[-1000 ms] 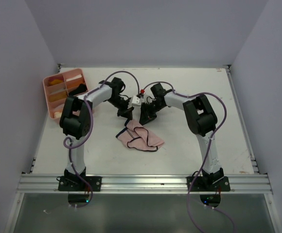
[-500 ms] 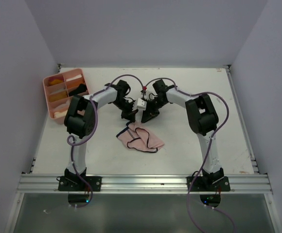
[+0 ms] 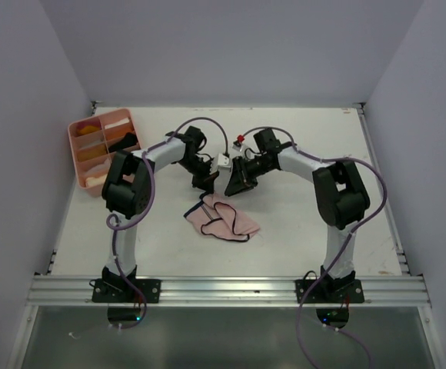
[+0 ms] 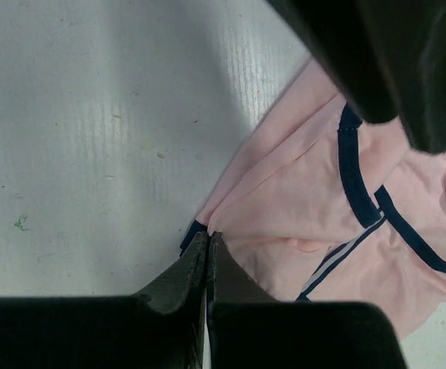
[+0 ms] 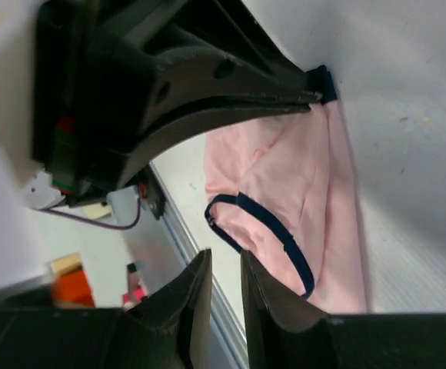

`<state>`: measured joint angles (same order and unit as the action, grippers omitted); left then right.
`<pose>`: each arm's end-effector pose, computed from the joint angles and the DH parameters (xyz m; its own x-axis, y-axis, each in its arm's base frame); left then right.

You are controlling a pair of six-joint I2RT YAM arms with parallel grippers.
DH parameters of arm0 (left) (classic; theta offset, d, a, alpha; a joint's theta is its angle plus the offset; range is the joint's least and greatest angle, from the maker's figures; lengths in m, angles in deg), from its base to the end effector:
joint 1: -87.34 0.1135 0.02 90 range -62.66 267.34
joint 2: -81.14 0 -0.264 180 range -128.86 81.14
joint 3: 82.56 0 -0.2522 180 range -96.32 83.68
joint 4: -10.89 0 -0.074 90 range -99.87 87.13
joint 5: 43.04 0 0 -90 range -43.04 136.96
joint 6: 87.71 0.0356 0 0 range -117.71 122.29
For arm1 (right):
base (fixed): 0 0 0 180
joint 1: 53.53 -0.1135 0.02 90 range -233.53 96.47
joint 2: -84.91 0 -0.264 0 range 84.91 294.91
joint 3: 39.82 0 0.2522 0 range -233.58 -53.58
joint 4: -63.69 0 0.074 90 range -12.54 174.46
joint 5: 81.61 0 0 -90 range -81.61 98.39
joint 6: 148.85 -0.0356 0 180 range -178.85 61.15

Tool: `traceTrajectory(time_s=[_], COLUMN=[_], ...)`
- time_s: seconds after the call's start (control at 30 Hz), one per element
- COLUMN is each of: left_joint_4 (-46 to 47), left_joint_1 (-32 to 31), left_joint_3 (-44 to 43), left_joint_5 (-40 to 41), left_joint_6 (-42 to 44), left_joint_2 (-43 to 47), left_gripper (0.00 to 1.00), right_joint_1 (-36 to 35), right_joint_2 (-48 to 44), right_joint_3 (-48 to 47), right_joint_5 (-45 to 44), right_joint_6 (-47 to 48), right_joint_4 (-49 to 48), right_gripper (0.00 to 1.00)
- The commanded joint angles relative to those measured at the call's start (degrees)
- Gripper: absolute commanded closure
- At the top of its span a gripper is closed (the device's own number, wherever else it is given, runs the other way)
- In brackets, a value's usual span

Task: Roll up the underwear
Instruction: Fold the underwear

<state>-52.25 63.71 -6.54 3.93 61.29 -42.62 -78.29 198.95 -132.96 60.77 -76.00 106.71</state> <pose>0.3717 -0.1891 0.1484 -0.1511 0.7500 -0.6439 0.9699 -0.0134 -0.2431 0.3562 0.1953 0.1786 -0.9480 -0.2390 -0.2103 -0.3059 0.5012 0.8094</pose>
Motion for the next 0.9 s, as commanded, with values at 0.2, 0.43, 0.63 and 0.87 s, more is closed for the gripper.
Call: traceTrajectory(time_s=[0.2,0.43,0.63,0.87], left_joint_4=[1.75,1.84,1.74,2.54], left_joint_1=[-0.44,-0.44,0.43,7.46], left_joint_3=[1.44,1.71,2.58,11.51], left_joint_5=[3.03,4.18,0.50,-2.70], left_joint_6=[-1.87,-1.44,1.02,13.02], left_joint_2=[-2.97,-2.97,2.62,22.49], left_gripper=[1.00,1.00,0.42,0.03], right_joint_1=[-4.51,-4.25,-4.34,-3.90], right_joint_2=[5.23,7.34,7.43,8.66], right_joint_3=[14.68,8.45,7.31,7.30], right_joint_5=[8.09,1.06,0.18,-0.44], right_joint_6=[-42.53,-14.33,-10.90,-8.61], right_joint_4=[-46.84,-14.58,-11.77,-10.01], right_gripper=[0.73,0.74,0.75,0.75])
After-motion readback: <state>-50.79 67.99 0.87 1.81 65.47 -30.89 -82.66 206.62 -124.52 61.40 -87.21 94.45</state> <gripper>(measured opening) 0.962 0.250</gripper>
